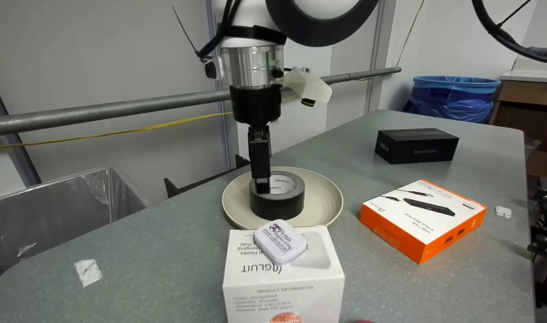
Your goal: Put the black masking tape on the plate
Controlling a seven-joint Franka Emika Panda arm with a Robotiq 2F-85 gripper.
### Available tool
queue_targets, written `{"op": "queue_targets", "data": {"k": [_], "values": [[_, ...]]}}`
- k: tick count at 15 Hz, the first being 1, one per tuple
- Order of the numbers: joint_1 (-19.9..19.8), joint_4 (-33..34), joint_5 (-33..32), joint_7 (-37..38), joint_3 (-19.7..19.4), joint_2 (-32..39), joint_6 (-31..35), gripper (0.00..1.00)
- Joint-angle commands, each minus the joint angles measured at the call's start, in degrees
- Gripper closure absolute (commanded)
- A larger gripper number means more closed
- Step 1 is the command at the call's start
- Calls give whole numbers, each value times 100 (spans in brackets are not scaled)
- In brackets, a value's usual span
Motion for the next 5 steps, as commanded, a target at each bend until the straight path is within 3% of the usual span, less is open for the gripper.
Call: {"op": "queue_targets", "data": {"k": [1,5], "values": [[-45,8,89,-149,42,-152,-271,0],[14,42,27,-48,-7,-81,-280,0]]}}
